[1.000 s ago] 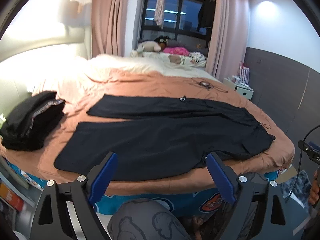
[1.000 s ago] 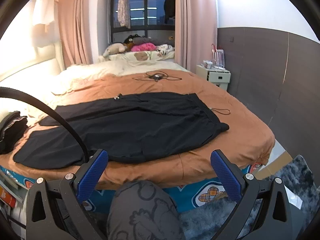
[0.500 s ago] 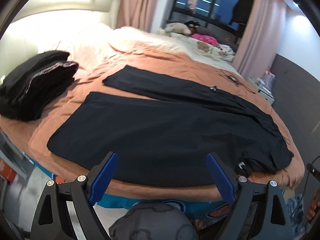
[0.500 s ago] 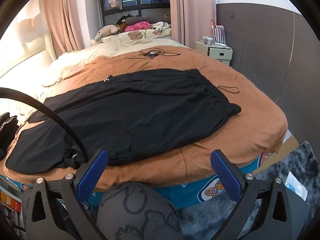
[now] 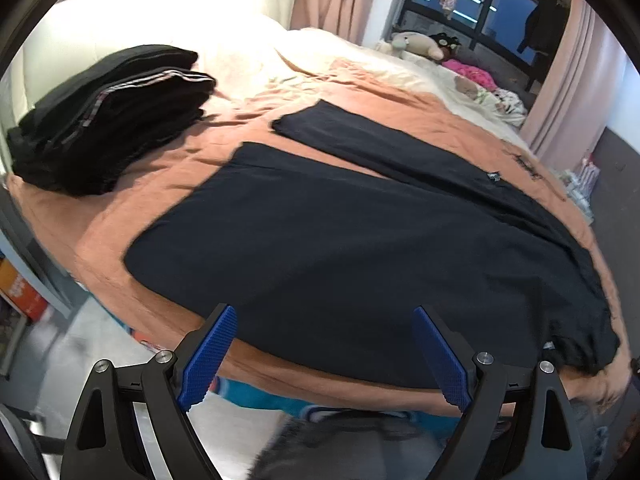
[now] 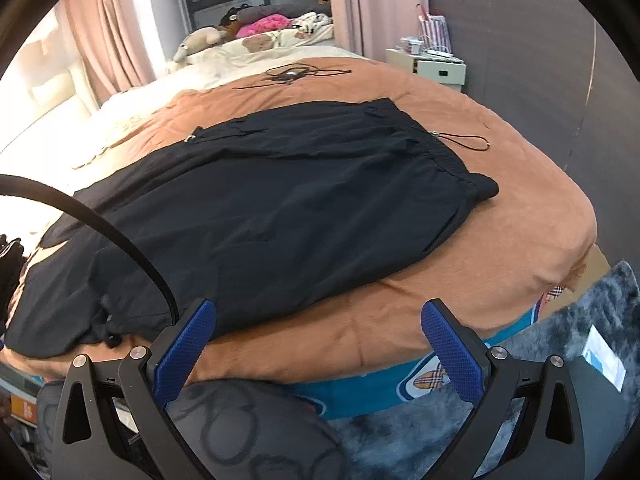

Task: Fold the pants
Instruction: 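Move both tools down toward the black pants on the bed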

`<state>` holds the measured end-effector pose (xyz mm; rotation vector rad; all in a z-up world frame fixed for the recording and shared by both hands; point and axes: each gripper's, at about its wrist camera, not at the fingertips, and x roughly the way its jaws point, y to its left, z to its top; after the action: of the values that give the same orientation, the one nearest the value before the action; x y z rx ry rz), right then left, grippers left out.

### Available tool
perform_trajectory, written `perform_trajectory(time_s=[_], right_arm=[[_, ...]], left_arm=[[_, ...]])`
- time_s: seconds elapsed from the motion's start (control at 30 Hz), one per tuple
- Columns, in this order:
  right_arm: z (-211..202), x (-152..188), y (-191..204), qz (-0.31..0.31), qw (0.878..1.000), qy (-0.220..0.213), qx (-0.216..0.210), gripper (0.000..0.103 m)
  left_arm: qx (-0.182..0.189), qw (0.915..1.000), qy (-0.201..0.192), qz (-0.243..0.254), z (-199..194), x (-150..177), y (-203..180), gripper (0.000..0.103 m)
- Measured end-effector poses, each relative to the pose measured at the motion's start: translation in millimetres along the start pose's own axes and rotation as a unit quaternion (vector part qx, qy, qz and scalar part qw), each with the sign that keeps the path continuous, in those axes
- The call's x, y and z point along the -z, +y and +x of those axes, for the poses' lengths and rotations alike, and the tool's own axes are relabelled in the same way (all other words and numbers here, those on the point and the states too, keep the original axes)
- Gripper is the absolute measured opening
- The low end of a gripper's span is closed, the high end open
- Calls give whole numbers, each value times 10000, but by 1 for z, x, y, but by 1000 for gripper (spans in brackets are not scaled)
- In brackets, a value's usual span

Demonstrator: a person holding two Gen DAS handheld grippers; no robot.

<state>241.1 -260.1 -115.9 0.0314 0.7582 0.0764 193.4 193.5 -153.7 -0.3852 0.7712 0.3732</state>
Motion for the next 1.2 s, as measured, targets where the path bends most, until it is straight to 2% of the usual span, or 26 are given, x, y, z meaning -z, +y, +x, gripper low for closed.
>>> perform_trajectory(time_s=[0.1,0.3,0.5,0.57,0.63,0.7,1.0,1.17,1.2], right_arm=[[2,-2,-12,257,9996,-2,-127,103],[13,-1,-28,374,9992,-35,-168,103],[21,0,-41,694,9973,71,-217,103],[26,-3,-47,851,9959,124,-274,102],[28,-3,-52,955,9947,163,-339,94],[29,-1,-53,994,9940,203,-398,91],[37,6,-67,1331,9898,261,-444,91],[41,6,-73,1466,9871,274,-579,91],[42,6,-74,1468,9870,263,-596,91]], left_arm=[[-229,9997,-38,6,3,-1,19,91],[-228,9987,79,-450,10,-5,68,91],[-91,9968,161,-779,15,-7,92,91],[87,9956,196,-915,21,-9,98,90],[270,9936,155,-1085,24,-11,103,87],[311,9920,172,-1214,27,-13,109,86],[568,9817,531,-1737,45,-12,124,86],[694,9800,413,-1819,47,-18,125,86],[739,9796,380,-1828,47,-20,124,82]])
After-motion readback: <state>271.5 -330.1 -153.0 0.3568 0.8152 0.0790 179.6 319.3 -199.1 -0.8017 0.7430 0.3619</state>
